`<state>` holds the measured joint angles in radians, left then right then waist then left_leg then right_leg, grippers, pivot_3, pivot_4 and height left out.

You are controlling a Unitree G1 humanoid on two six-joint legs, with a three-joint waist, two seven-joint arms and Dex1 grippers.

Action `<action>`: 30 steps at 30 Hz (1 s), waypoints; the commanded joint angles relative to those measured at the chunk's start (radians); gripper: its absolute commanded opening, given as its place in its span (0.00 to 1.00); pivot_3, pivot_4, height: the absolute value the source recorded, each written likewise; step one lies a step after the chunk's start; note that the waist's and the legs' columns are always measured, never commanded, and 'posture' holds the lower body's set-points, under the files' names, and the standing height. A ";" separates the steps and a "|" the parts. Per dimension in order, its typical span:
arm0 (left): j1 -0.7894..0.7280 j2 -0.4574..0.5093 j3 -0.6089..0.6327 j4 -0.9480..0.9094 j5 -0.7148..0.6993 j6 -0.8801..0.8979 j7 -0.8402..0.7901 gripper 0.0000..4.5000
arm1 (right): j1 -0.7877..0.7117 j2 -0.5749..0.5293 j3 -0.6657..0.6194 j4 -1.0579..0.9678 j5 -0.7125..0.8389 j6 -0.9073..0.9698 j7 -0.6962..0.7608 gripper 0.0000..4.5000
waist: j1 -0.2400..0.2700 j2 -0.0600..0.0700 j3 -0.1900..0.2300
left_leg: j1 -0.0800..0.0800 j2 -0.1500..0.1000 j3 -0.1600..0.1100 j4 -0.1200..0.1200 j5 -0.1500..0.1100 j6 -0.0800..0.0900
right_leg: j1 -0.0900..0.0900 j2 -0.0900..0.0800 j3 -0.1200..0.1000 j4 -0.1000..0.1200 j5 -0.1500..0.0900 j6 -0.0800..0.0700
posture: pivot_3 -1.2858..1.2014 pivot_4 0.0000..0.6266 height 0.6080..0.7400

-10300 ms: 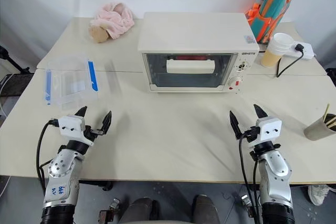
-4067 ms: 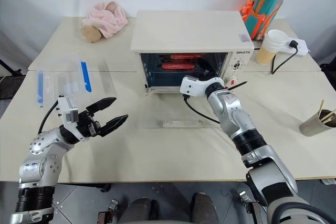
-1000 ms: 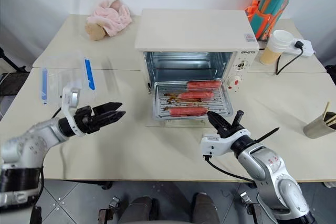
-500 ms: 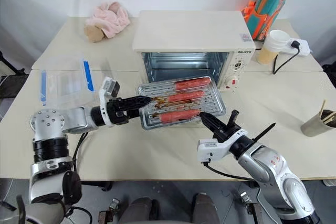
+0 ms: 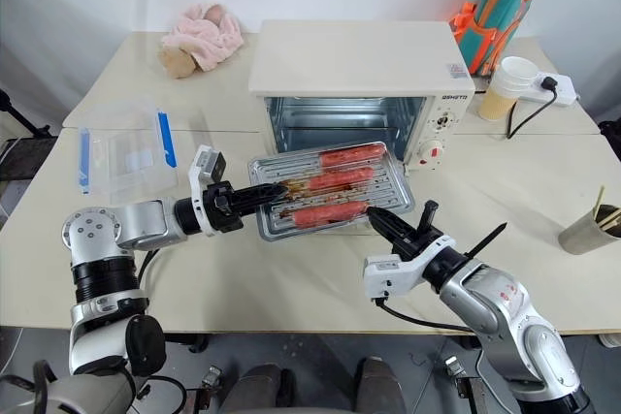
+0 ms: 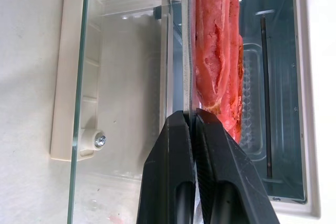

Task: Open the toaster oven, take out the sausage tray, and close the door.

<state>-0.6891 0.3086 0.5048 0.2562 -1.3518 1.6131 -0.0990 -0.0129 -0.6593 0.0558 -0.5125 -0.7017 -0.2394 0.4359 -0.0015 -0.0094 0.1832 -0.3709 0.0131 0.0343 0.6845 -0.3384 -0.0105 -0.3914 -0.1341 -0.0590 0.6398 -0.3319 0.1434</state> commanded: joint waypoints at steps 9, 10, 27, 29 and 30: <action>0.006 0.022 -0.004 0.087 -0.250 -0.018 0.161 0.00 | -0.005 -0.012 -0.038 -0.065 0.177 0.021 0.088 0.41 | 0.000 -0.001 0.000 | 0.001 0.000 0.000 0.000 0.000 0.000 | 0.000 0.000 0.001 0.000 0.000 0.000 | 0.52 0.24 1.00; 0.009 0.030 -0.012 0.097 -0.286 -0.028 0.183 0.00 | -0.001 -0.017 -0.042 -0.065 0.188 0.022 0.096 0.48 | 0.000 -0.001 0.000 | 0.001 0.000 0.000 0.000 0.000 0.000 | 0.000 0.000 0.001 0.000 0.000 0.000 | 0.52 0.24 1.00; 0.182 0.615 -0.326 0.194 -0.620 0.001 -0.063 0.00 | 0.208 -0.105 -0.215 0.095 0.747 -0.011 0.325 0.80 | -0.001 -0.002 0.000 | 0.003 0.000 0.002 -0.002 0.000 0.000 | 0.000 0.001 0.006 -0.002 0.000 -0.001 | 0.52 0.24 1.00; 0.217 0.679 -0.348 0.214 -0.620 0.001 -0.135 0.00 | 0.187 -0.108 -0.225 0.155 0.763 -0.026 0.333 0.63 | -0.003 -0.003 0.000 | 0.003 0.001 0.002 -0.002 0.000 0.000 | 0.000 0.001 0.006 -0.003 0.000 -0.001 | 0.52 0.24 1.00; 0.235 0.698 -0.341 0.231 -0.620 0.001 -0.172 0.00 | 0.174 -0.103 -0.231 0.190 0.768 -0.019 0.328 0.57 | -0.003 -0.003 0.000 | 0.003 0.001 0.002 -0.001 0.000 0.000 | 0.000 0.001 0.007 -0.003 0.000 -0.001 | 0.52 0.24 1.00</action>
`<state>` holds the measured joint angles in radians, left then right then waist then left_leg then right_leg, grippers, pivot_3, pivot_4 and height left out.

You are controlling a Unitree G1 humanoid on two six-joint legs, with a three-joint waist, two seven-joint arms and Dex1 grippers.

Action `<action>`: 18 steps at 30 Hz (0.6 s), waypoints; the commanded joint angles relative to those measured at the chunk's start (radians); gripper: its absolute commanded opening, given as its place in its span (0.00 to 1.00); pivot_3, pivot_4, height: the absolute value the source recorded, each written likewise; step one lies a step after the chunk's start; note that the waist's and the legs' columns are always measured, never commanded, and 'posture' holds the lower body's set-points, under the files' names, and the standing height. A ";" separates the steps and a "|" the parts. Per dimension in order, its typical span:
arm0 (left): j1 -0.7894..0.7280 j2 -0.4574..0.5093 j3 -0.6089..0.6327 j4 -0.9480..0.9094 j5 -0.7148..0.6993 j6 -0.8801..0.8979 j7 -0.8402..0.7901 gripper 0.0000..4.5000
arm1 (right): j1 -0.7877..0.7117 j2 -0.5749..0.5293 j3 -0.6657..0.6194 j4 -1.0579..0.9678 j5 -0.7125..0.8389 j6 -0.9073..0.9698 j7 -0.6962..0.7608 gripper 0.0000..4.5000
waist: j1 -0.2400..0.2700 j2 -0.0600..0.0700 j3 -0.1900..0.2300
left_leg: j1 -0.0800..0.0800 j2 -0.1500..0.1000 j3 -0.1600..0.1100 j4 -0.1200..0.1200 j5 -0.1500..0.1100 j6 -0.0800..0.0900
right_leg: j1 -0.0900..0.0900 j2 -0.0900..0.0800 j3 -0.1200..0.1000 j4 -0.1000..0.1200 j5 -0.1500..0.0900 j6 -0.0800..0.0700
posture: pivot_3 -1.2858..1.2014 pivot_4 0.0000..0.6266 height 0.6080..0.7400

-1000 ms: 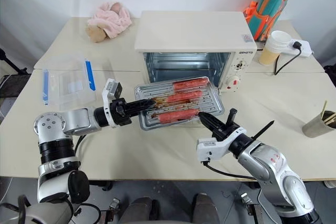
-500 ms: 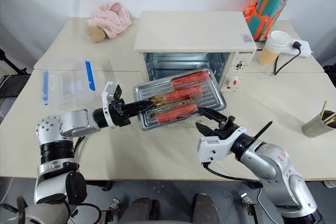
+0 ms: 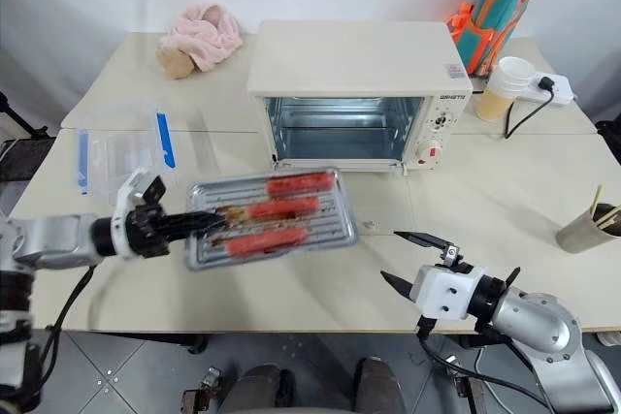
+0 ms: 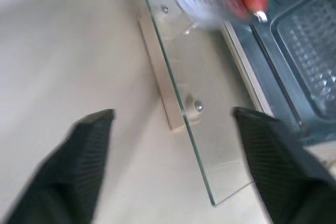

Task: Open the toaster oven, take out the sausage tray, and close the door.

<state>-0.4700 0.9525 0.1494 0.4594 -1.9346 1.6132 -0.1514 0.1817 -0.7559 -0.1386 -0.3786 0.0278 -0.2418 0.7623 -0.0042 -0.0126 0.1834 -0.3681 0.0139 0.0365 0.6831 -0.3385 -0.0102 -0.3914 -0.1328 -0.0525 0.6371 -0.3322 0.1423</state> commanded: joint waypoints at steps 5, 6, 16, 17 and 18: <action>0.147 0.071 0.161 0.082 -0.027 -0.049 -0.252 0.00 | -0.044 -0.026 -0.048 0.197 0.012 -0.079 0.010 0.19 | 0.000 0.000 0.000 | 0.000 0.000 0.000 0.000 0.000 0.000 | -0.001 0.000 0.001 0.000 0.000 -0.001 | 0.52 0.24 1.00; 0.177 0.066 0.193 0.071 -0.019 -0.071 -0.262 0.00 | -0.045 -0.029 -0.048 0.216 0.008 -0.092 0.011 0.12 | -0.002 0.000 0.000 | 0.000 0.000 0.000 0.000 0.000 0.000 | -0.001 -0.001 0.001 0.000 0.000 -0.001 | 0.52 0.24 1.00; 0.575 -0.161 0.549 -0.171 -0.038 -0.346 -0.131 0.00 | -0.136 0.002 -0.015 0.317 -0.049 -0.076 -0.074 0.01 | -0.023 0.000 0.000 | 0.000 0.004 0.001 -0.002 -0.001 0.001 | -0.001 -0.005 0.002 -0.001 0.000 -0.001 | 0.52 0.24 1.00; 0.586 -0.195 0.578 -0.189 -0.038 -0.377 -0.107 0.00 | -0.149 0.007 -0.009 0.327 -0.052 -0.072 -0.078 0.01 | -0.023 0.000 0.000 | 0.000 0.004 0.001 -0.001 -0.001 0.001 | -0.001 -0.005 0.002 -0.002 0.000 -0.001 | 0.52 0.24 1.00; 0.589 -0.228 0.603 -0.208 -0.038 -0.405 -0.081 0.00 | -0.159 0.010 -0.002 0.338 -0.054 -0.072 -0.079 0.01 | -0.021 0.000 0.000 | 0.001 0.004 0.001 -0.001 -0.001 0.001 | -0.001 -0.006 0.002 -0.002 0.000 -0.001 | 0.52 0.24 1.00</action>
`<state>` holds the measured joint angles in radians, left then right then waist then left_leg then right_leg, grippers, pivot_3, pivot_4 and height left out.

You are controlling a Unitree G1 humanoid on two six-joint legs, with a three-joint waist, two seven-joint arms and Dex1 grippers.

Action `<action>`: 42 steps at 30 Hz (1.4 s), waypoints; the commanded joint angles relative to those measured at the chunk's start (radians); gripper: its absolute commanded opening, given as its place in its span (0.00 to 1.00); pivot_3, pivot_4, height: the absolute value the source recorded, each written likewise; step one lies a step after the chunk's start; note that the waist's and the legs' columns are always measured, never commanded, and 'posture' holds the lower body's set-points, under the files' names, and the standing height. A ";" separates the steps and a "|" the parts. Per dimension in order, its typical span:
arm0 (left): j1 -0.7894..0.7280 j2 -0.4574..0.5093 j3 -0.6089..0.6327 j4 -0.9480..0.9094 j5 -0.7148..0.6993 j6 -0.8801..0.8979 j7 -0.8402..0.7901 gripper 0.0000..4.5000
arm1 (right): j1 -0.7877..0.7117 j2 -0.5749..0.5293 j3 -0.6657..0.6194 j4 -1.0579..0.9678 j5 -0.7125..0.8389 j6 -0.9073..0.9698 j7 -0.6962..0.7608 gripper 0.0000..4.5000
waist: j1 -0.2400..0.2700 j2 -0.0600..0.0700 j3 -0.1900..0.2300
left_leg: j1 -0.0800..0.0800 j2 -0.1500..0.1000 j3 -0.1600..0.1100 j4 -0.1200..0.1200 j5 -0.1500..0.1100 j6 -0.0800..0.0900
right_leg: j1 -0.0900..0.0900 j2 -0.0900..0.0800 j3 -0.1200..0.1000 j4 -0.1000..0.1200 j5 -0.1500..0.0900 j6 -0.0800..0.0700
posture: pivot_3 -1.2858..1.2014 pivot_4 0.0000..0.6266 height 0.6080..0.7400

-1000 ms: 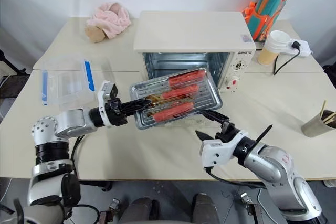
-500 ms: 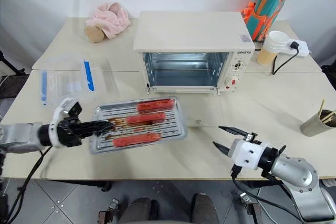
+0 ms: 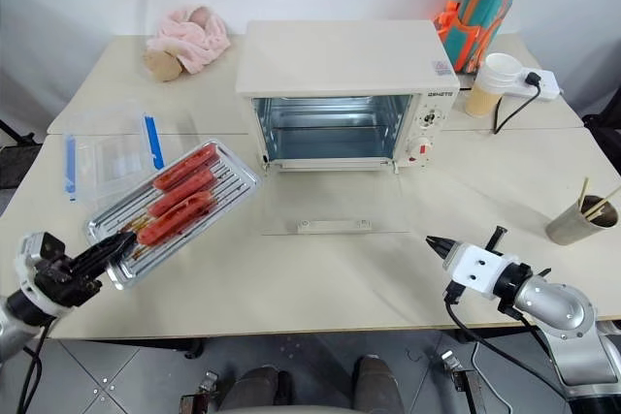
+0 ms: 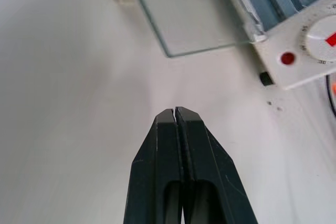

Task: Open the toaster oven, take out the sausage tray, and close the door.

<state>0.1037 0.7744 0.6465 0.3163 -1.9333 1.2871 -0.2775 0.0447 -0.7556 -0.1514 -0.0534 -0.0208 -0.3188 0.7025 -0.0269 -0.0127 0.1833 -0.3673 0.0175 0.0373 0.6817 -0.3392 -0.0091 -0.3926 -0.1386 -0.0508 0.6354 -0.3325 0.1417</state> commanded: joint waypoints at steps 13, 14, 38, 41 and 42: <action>0.003 -0.211 0.188 -0.195 -0.039 -0.138 0.178 0.00 | -0.151 0.084 0.085 0.154 0.107 -0.021 0.057 0.01 | 0.004 -0.002 -0.001 | 0.000 -0.003 0.001 0.001 0.001 0.002 | 0.001 -0.002 -0.001 0.000 0.000 0.001 | 0.52 0.24 1.00; 0.003 -0.204 0.192 -0.188 -0.039 -0.135 0.178 0.00 | -0.153 0.087 0.079 0.145 0.126 -0.027 0.063 0.01 | 0.003 -0.002 -0.001 | 0.000 -0.003 0.001 0.001 0.001 0.002 | 0.001 -0.002 -0.001 0.000 0.000 0.001 | 0.52 0.24 1.00; 0.031 -0.120 0.193 -0.067 -0.039 -0.016 0.175 0.00 | -0.424 0.141 0.015 -0.023 0.257 0.135 -0.029 0.01 | -0.001 -0.002 -0.001 | -0.001 -0.002 0.000 0.000 0.000 0.002 | 0.000 -0.002 -0.001 0.000 0.000 0.001 | 0.52 0.24 1.00; 0.019 -0.072 0.158 -0.071 -0.039 0.028 0.137 0.00 | -0.426 0.140 0.020 -0.006 0.262 0.145 -0.007 0.01 | 0.002 -0.002 -0.001 | -0.001 -0.002 0.000 -0.001 0.000 0.002 | 0.000 -0.002 -0.002 0.000 0.000 0.001 | 0.52 0.24 1.00; 0.011 -0.050 0.141 -0.069 -0.039 0.050 0.117 0.00 | -0.414 0.131 0.019 -0.011 0.273 0.156 0.011 0.01 | 0.003 -0.002 -0.001 | -0.001 -0.002 -0.001 -0.001 0.000 0.002 | 0.000 -0.002 -0.002 0.000 0.000 0.001 | 0.52 0.24 1.00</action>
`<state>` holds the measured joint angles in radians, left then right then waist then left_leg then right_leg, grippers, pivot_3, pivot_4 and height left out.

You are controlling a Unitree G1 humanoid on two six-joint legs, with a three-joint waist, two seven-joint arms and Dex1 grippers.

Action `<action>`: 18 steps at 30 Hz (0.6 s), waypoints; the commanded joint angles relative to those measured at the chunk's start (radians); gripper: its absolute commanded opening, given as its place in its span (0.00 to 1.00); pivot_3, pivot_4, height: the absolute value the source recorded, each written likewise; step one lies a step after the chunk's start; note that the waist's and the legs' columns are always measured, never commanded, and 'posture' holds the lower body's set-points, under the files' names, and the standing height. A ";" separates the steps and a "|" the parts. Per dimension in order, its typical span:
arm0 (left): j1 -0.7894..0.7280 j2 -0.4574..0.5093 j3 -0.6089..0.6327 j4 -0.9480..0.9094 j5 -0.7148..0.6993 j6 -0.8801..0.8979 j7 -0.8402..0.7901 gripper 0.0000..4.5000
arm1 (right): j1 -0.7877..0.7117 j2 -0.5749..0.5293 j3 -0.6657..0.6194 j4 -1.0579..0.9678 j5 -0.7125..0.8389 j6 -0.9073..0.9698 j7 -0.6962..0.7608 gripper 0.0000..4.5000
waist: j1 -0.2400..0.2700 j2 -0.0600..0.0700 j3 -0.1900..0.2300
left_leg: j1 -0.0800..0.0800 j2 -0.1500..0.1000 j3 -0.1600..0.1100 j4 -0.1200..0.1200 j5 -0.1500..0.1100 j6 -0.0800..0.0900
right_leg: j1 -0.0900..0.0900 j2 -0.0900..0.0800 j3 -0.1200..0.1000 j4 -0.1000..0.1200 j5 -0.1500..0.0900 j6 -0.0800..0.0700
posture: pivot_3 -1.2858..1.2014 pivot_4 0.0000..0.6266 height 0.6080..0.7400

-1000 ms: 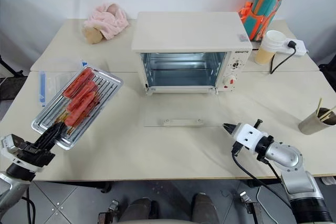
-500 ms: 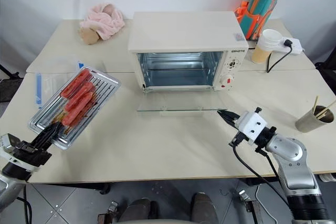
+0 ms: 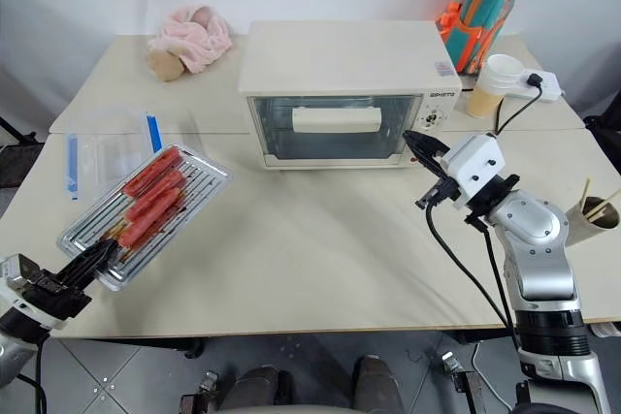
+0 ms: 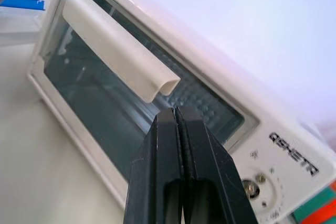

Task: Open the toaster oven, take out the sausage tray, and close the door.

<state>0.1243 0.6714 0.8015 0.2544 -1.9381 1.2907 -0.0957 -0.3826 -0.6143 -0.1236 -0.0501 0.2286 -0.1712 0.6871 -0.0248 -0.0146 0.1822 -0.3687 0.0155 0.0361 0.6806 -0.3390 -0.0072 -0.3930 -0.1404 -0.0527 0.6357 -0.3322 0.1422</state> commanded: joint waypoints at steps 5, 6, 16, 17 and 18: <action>-0.031 0.185 -0.149 -0.030 -0.017 0.144 -0.161 0.00 | 0.099 -0.058 -0.047 -0.039 0.055 0.046 0.093 0.01 | 0.000 0.000 0.000 | -0.001 -0.001 0.000 -0.001 0.000 0.001 | 0.000 -0.001 0.000 0.000 0.000 0.000 | 0.52 0.24 1.00; -0.050 0.211 -0.192 -0.030 -0.007 0.169 -0.184 0.00 | 0.125 -0.072 -0.057 -0.045 0.065 0.061 0.109 0.01 | 0.000 0.000 0.000 | -0.001 -0.001 0.000 -0.001 0.000 0.001 | 0.000 -0.001 0.000 0.000 0.000 0.000 | 0.52 0.24 1.00; -0.433 0.175 -0.599 -0.038 0.166 0.239 -0.248 0.00 | 0.424 -0.192 -0.106 -0.165 0.142 0.199 0.256 0.01 | 0.012 0.002 0.001 | -0.001 -0.003 0.002 -0.001 0.000 0.001 | 0.001 0.002 0.001 -0.005 0.000 0.000 | 0.52 0.24 1.00; -0.480 0.156 -0.634 -0.021 0.192 0.249 -0.246 0.00 | 0.448 -0.196 -0.117 -0.181 0.147 0.213 0.257 0.01 | 0.011 0.002 0.001 | -0.001 -0.004 0.003 -0.001 -0.001 0.001 | 0.001 0.002 0.001 -0.005 0.000 0.000 | 0.52 0.24 1.00; -0.519 0.140 -0.663 -0.017 0.229 0.258 -0.255 0.00 | 0.470 -0.199 -0.126 -0.198 0.153 0.226 0.260 0.01 | 0.014 0.002 0.001 | -0.001 -0.004 0.003 -0.001 -0.001 0.001 | 0.001 0.003 0.001 -0.005 0.000 0.000 | 0.52 0.24 1.00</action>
<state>-0.3644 0.8196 0.1632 0.2454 -1.7339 1.5326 -0.3150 0.0795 -0.7908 -0.2072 -0.1936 0.3502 0.0445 0.9395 -0.0112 -0.0127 0.1833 -0.3699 0.0118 0.0396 0.6803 -0.3394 -0.0062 -0.3919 -0.1371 -0.0517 0.6305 -0.3319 0.1426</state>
